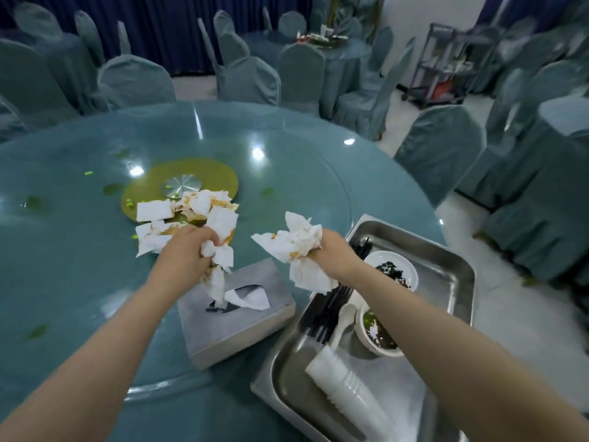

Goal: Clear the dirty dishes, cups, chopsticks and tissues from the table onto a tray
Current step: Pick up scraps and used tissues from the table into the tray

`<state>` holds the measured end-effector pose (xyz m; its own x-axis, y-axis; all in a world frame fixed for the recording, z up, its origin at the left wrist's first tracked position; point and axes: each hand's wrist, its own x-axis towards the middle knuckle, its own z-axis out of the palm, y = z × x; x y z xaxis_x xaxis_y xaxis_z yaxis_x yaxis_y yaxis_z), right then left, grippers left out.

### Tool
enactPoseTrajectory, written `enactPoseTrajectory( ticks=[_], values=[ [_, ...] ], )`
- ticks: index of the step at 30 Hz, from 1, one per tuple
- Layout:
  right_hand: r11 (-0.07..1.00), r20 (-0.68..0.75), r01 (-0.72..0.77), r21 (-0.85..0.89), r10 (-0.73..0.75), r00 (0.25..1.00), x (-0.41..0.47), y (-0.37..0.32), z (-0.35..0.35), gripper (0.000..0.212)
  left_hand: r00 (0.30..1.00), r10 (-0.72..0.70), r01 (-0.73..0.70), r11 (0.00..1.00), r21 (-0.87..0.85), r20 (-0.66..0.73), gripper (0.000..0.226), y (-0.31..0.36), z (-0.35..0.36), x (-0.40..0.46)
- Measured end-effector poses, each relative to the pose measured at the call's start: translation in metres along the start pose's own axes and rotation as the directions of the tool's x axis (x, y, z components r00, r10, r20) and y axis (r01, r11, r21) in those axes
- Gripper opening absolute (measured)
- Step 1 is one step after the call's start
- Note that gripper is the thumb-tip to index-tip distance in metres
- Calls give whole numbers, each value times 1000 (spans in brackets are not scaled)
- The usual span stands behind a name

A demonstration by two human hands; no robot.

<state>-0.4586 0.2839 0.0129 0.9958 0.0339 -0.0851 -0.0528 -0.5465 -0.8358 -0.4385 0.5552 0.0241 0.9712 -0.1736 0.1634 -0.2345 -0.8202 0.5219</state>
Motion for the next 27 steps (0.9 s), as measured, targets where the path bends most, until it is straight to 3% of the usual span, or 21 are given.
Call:
enactPoseTrajectory(
  ticks=[5,13,19,27],
  values=[
    [998,-122,-47,-34,43,992,-63,29,-47,23,986,123,-115,990,-77,110,36,75,45,-8],
    [963,-274,-241,122,266,924,-126,111,-99,13,923,265,-235,962,-137,279,33,166,131,-13],
    [936,-401,-308,171,351,846,-126,164,-135,21,865,295,-259,955,-143,405,38,215,190,3],
    [887,-432,-439,143,455,779,-83,226,-162,17,768,324,-288,945,-154,553,31,281,271,42]
  ],
)
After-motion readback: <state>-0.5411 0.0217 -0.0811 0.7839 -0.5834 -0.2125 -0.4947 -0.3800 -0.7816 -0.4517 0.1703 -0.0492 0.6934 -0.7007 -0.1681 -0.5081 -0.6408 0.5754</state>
